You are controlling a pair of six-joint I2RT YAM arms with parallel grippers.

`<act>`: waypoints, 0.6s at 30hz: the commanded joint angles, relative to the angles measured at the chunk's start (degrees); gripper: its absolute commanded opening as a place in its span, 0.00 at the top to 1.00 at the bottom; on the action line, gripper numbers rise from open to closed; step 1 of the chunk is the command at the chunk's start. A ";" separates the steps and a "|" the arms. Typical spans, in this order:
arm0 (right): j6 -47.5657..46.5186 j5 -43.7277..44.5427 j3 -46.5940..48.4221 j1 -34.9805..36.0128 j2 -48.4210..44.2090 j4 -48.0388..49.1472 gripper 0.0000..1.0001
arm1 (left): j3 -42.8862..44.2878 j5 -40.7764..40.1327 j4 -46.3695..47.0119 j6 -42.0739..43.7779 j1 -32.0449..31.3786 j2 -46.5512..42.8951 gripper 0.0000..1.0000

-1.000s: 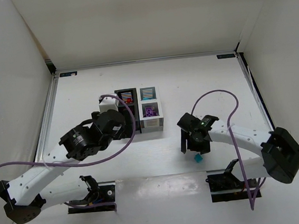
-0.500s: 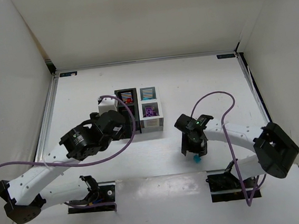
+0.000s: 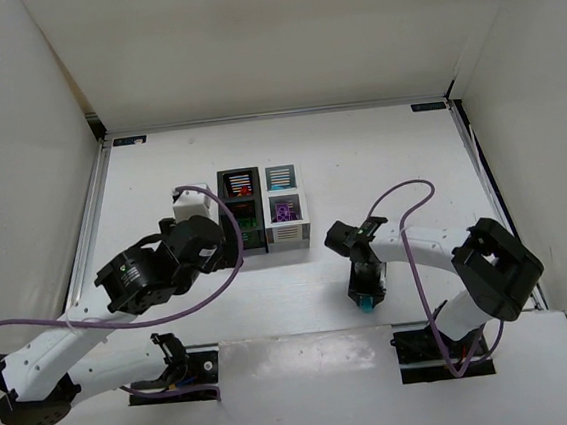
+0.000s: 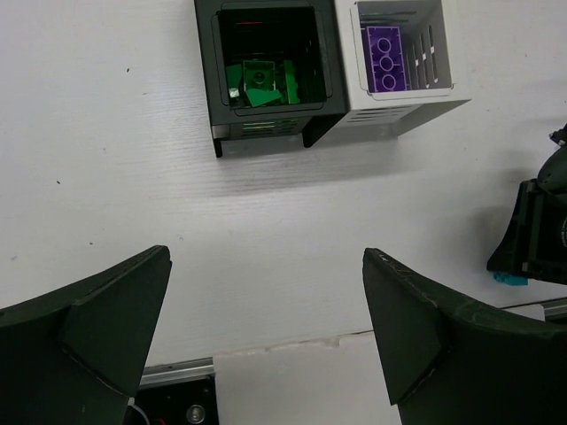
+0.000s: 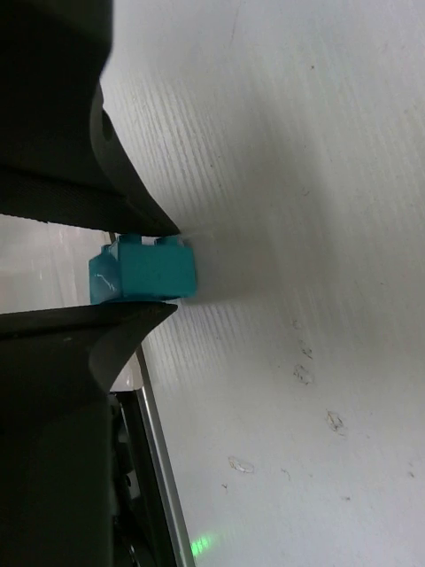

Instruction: Sort the legos into containers by color

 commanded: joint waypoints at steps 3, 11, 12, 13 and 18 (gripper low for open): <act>3.61 0.07 1.17 0.49 0.42 -2.41 0.67 | -0.04 0.05 -1.60 -0.25 -0.45 -2.21 0.00; 2.73 3.93 6.42 2.68 -0.98 -6.09 0.88 | -1.28 -0.04 -2.38 -0.68 -0.36 -2.83 0.00; 1.77 4.46 7.58 2.86 -1.16 -6.89 0.90 | -1.45 -0.12 -2.65 -1.03 -0.36 -2.83 0.00; 0.46 5.94 8.89 3.21 -1.51 -8.46 0.90 | -1.98 -0.21 -3.00 -1.47 -0.53 -2.83 0.00; -6.75 9.03 24.43 3.56 -1.87 -12.96 0.93 | -4.17 -0.39 -5.55 -6.47 -0.27 -3.18 0.00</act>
